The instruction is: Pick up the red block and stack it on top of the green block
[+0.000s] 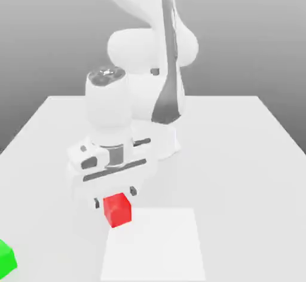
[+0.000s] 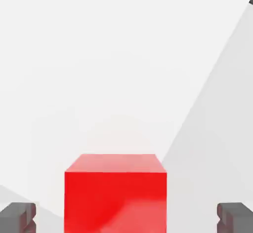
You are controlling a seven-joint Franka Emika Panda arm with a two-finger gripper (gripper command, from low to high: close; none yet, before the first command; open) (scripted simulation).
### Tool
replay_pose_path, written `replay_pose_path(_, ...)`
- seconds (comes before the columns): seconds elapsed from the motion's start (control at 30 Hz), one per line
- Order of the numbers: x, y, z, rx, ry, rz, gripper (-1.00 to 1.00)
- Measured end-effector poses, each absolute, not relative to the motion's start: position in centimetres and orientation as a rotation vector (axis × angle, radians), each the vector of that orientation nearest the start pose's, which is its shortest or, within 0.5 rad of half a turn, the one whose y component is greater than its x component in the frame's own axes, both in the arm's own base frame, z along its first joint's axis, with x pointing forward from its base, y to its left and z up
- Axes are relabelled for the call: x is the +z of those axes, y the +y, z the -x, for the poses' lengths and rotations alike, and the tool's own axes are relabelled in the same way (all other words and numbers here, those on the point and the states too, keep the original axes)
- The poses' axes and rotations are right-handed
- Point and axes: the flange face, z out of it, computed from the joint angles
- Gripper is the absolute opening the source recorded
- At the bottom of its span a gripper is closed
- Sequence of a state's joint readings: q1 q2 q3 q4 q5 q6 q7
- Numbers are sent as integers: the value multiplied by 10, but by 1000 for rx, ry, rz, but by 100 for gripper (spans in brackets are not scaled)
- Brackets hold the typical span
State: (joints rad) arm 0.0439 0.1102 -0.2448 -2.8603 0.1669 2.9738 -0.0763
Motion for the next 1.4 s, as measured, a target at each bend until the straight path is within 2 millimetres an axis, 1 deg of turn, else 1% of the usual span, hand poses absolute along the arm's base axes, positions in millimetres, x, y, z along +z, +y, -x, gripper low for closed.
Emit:
replay_pose_path(0.13, 147, -84, -337, -5, 456, 3109, 0)
replay_pose_path(0.17, 143, -84, -336, -2, 457, 3108, -100)
replay_pose_path(0.4, 144, -84, -336, 0, 457, 3108, -100)
replay_pose_path(0.63, 177, -86, -342, -13, 451, 3108, -100)
replay_pose_path(0.9, 208, -86, -337, 1, 472, 3107, -100)
replay_pose_path(0.93, 210, -95, -342, 5, 523, 3105, -100)
replay_pose_path(1.13, 225, -169, -385, 23, 906, 3051, -100)
replay_pose_path(1.27, 234, -213, -412, 25, 1126, 2981, -100)
replay_pose_path(1.4, 241, -256, -436, 18, 1324, 2886, -100)
